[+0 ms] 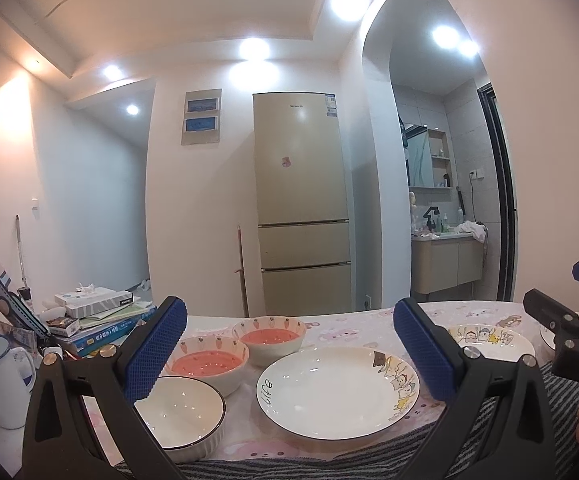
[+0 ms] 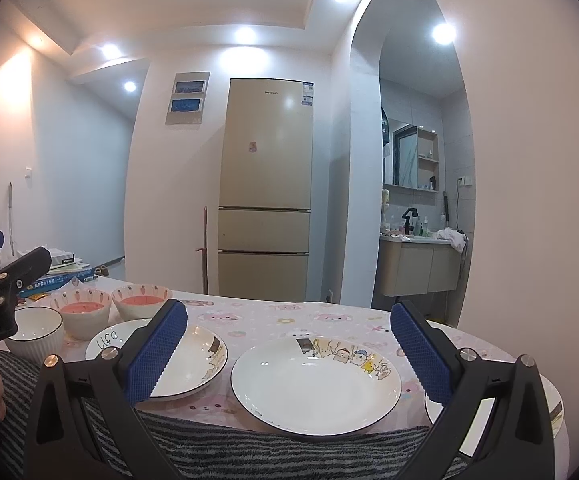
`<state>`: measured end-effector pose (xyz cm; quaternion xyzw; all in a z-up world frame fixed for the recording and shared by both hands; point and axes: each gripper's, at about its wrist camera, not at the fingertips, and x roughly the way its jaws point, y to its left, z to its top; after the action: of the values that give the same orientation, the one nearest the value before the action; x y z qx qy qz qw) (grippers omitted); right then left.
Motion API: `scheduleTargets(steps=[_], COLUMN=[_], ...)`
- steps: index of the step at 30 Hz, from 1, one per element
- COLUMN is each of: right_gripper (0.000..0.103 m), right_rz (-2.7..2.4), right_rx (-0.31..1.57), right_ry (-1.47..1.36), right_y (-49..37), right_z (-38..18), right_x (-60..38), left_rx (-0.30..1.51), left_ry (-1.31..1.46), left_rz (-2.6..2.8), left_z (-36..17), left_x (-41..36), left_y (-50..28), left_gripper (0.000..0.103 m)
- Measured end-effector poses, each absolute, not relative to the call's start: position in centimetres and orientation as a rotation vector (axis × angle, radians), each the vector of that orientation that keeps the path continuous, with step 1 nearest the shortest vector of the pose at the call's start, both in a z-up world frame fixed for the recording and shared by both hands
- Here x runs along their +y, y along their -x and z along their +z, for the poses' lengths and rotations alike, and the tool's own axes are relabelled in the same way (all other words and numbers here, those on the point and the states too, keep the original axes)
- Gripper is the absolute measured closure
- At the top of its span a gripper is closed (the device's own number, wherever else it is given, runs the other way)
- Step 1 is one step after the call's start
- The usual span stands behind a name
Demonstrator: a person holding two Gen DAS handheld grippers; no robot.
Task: Organize plates and bowls
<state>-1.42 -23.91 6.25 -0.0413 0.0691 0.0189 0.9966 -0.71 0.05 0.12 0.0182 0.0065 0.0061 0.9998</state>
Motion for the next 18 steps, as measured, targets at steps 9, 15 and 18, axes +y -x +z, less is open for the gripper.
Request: scheduleTargets(steps=[9, 15, 18], right_gripper=[0.0, 0.0, 0.0], right_rz=[0.047, 0.044, 0.043], right_rx=[0.159, 0.141, 0.144], right_ry=[0.055, 0.057, 0.056], right_y=[0.65, 0.9, 0.85], right_z=[6.11, 5.92, 5.76], right_x=[-24.22, -24.16, -24.13], left_rx=[0.04, 0.037, 0.033], left_ry=[-0.031, -0.021, -0.022], left_rz=[0.006, 0.005, 0.003], left_z=[0.07, 0.13, 0.27], left_x=[0.11, 0.14, 0.14], left_y=[0.08, 0.19, 0.32], left_gripper=[0.0, 0.0, 0.0])
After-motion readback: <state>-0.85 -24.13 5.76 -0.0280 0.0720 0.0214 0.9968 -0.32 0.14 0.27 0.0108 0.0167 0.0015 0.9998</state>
